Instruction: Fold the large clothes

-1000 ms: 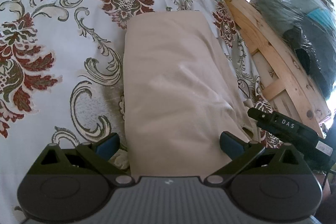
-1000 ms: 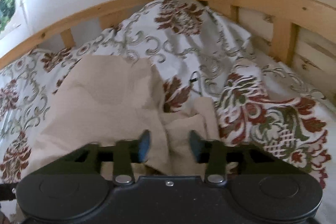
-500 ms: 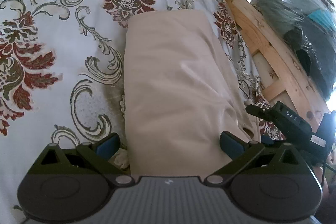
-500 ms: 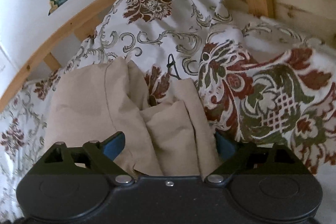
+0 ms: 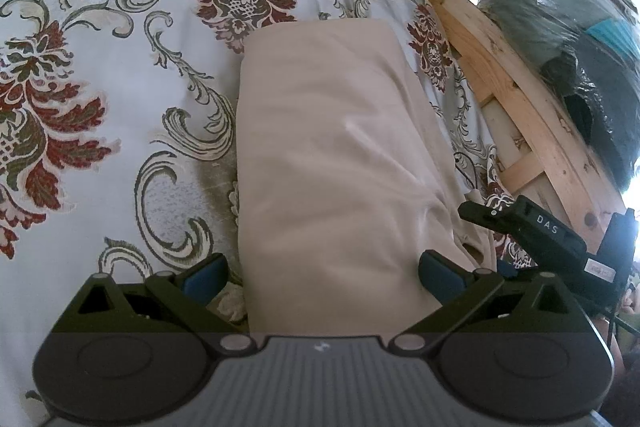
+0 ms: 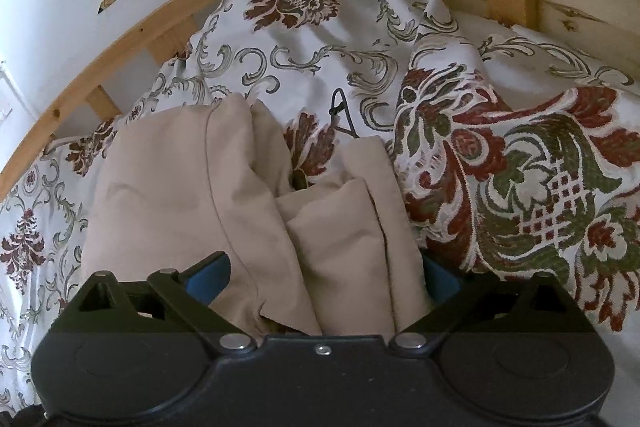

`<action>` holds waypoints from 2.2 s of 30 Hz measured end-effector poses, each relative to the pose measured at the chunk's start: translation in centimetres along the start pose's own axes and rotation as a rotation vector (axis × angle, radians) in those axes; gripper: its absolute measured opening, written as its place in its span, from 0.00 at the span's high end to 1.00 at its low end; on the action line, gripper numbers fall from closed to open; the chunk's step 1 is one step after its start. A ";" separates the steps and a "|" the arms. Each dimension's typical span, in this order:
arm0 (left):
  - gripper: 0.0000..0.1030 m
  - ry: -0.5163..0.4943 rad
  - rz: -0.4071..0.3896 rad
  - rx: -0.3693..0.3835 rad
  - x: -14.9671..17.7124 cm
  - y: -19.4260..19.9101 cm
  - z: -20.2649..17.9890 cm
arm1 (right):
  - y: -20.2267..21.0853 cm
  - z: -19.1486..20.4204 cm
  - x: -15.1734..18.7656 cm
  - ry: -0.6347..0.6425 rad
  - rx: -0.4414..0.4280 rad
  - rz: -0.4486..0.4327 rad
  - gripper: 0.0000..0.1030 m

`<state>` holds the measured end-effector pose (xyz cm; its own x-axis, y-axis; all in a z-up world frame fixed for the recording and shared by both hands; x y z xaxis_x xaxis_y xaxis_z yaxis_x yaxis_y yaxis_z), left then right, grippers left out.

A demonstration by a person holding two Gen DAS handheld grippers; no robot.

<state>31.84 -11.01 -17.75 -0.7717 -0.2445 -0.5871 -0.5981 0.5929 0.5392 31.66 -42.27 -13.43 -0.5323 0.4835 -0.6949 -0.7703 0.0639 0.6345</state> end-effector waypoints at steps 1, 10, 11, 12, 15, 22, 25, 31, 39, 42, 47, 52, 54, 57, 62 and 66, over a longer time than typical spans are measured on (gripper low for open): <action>0.00 0.002 0.000 0.000 0.0 0.0 0.0 | 0.0 0.0 0.0 0.001 -0.001 0.001 0.03; 0.00 -0.003 -0.006 -0.005 -0.1 0.0 0.0 | -0.5 0.4 0.3 0.062 0.035 0.005 0.04; 0.00 -0.013 -0.013 -0.010 -0.2 0.1 0.0 | -0.5 0.4 0.4 0.073 0.047 0.005 0.06; 0.00 -0.028 -0.020 -0.015 -0.2 0.1 -0.2 | -0.6 0.4 0.5 0.086 0.055 0.005 0.07; 0.01 -0.055 -0.018 -0.021 -0.7 0.2 -0.5 | -0.7 0.7 0.8 0.113 0.062 0.006 0.17; 0.01 0.039 -0.104 0.049 -4.0 1.2 1.4 | -0.7 1.6 1.3 0.138 0.017 0.015 0.38; 0.06 0.105 -0.103 0.062 -5.2 0.3 3.0 | -0.7 1.3 1.2 0.104 -0.002 0.012 0.43; 0.09 0.167 0.031 0.128 -4.9 -3.7 3.9 | -0.8 0.7 1.1 0.041 -0.015 0.019 0.45; 0.22 0.215 0.089 0.168 -4.1 -5.4 3.2 | -1.5 0.6 1.4 -0.002 -0.019 0.047 0.40; 0.33 0.165 0.087 0.107 -4.3 -5.2 2.3 | -1.5 1.0 1.6 0.025 -0.016 0.045 0.48; 0.47 0.026 0.026 0.035 -4.9 -3.6 -0.1 | -0.8 1.7 1.4 0.069 -0.021 0.017 0.72; 0.58 -0.127 -0.040 -0.014 -6.6 -0.4 -2.3 | 0.9 4.6 0.9 0.157 -0.124 -0.067 0.85; 0.58 -0.164 -0.051 -0.044 -7.6 1.1 -2.2 | 1.6 7.0 1.1 0.229 -0.180 -0.111 0.86; 0.58 -0.177 -0.032 -0.091 -10.1 3.1 -0.7 | 1.7 11.3 1.5 0.292 -0.261 -0.164 0.86; 0.56 -0.235 -0.026 -0.173 -13.8 5.6 3.6 | 1.2 17.5 2.2 0.349 -0.372 -0.203 0.86; 0.46 -0.191 -0.023 -0.265 -12.6 4.3 8.6 | -1.6 19.5 3.8 0.393 -0.374 -0.141 0.85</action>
<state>40.90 1.18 -13.21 -0.7178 -0.0925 -0.6900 -0.6698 0.3621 0.6483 37.69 -23.47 -10.48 -0.4511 0.1261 -0.8835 -0.8773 -0.2447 0.4129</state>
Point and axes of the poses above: each gripper's, at about its wrist camera, not at the fingertips, and y roughly against the way its jaws point, z to its left, x to its underside, the point moved 9 cm from there along -y, roughly the way its jaws point, and after that the axes turned 7 degrees about -z, right-handed, at the moved point
